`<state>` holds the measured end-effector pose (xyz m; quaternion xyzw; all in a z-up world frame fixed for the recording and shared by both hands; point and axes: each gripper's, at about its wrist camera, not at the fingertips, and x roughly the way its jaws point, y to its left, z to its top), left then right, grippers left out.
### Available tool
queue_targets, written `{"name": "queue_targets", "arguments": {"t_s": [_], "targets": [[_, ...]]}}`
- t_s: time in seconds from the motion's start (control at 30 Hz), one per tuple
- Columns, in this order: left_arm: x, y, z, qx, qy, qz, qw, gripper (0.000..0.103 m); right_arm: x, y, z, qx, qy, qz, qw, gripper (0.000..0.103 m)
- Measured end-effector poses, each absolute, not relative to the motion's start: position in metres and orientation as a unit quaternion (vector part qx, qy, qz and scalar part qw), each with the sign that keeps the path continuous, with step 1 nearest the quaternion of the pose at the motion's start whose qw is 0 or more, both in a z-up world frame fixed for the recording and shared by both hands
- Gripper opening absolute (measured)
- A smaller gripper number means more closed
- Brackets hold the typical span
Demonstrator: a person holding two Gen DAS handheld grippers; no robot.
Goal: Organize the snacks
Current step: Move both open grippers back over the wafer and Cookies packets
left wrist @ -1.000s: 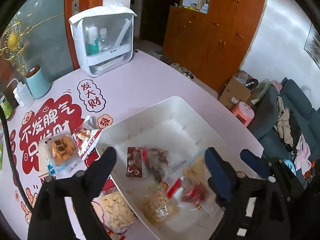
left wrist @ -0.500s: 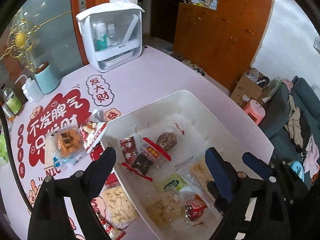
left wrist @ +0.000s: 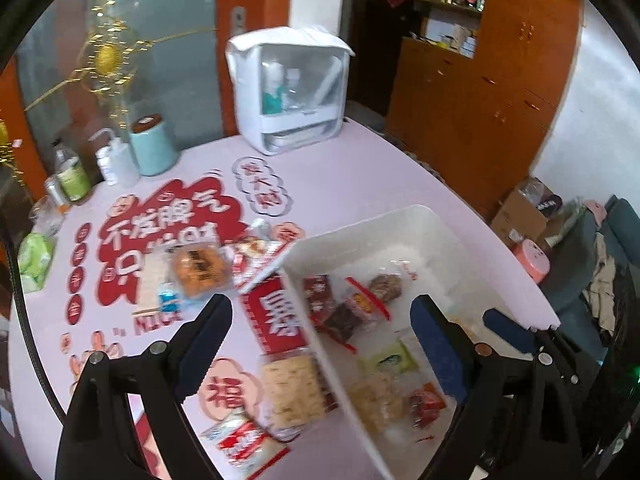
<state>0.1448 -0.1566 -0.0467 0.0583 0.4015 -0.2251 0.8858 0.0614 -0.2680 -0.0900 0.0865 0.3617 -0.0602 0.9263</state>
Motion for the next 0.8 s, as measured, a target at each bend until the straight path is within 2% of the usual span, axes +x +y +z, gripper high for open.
{"name": "queue_targets", "arguments": {"t_s": [0.8], "targets": [[0.147,0.022,-0.048,0.064,0.410,-0.138,0.899,0.090,0.069,-0.135,-0.082,0.088,0.356,-0.027,0.930,0.064]]}}
